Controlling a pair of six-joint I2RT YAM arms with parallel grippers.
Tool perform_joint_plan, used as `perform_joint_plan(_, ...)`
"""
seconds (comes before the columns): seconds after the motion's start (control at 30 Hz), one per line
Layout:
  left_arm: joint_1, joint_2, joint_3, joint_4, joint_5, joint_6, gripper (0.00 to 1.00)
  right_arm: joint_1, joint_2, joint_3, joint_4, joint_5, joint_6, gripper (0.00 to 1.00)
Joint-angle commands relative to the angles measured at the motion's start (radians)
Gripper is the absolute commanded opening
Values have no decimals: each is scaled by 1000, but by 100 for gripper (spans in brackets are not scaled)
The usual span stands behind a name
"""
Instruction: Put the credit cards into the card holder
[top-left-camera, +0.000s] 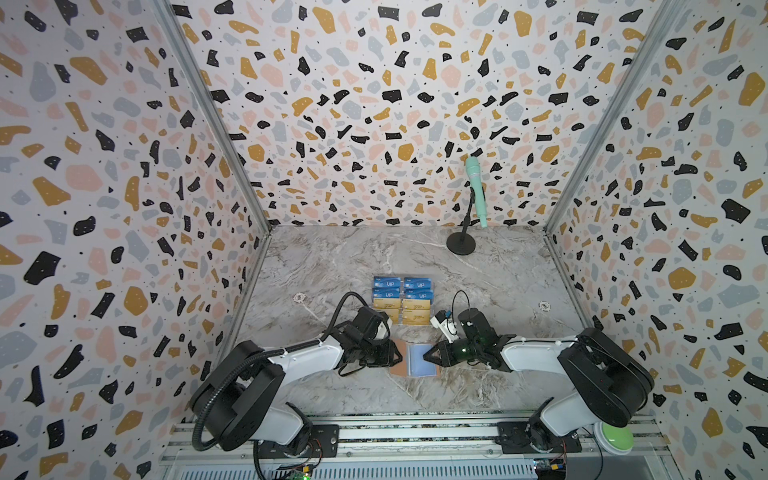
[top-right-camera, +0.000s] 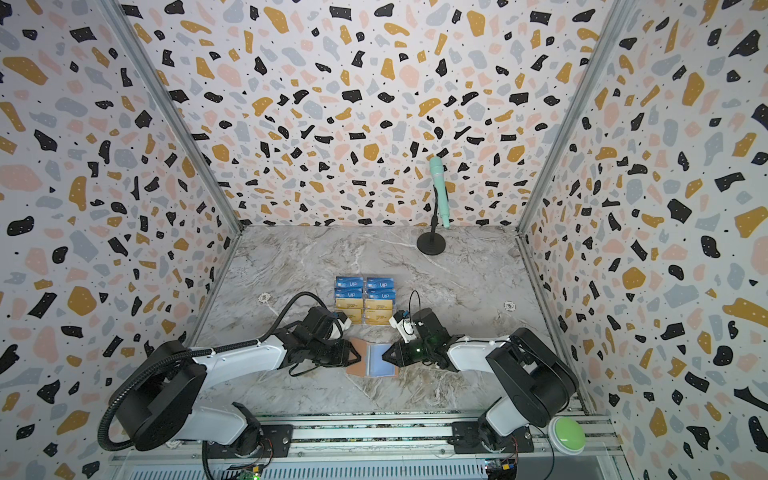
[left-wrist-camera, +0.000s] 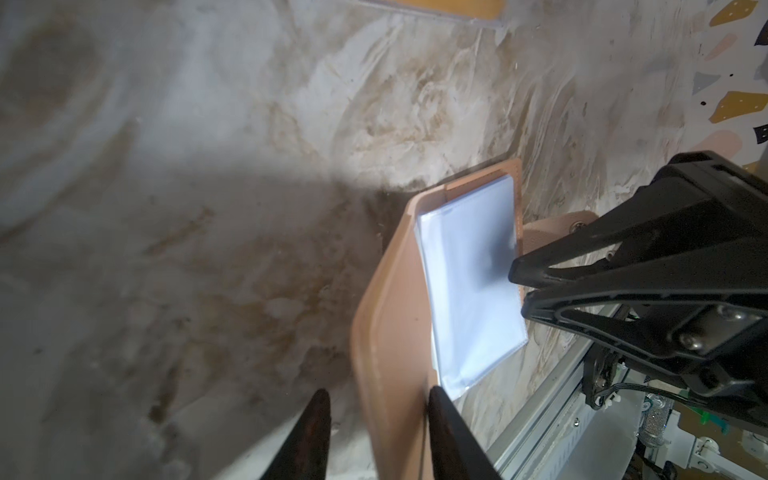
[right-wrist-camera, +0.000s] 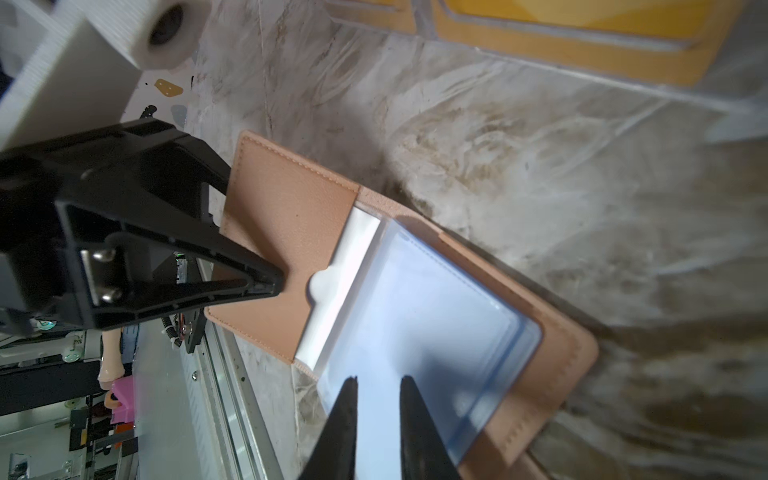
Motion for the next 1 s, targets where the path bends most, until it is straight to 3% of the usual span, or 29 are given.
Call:
perform_joint_plan(0.0,6,-46,-9,-67,-8,40,43,14,18,33,-15,22,-19,19)
perform_joint_plan(0.17,8,-168,91,-231,-212,15,42,34,26,47,-35,54,-21,17)
perform_joint_plan(0.4,-38,-206,264,-327,-207,-2,40,43,29,47,-36,62,-11,16)
perform_joint_plan(0.6,-140,-91,222,-176,-167,-70,33,43,9,45,-35,67,-1,16)
perform_joint_plan(0.97,-155,7,54,-38,-251,-127,19,41,-20,22,-67,87,-7,16)
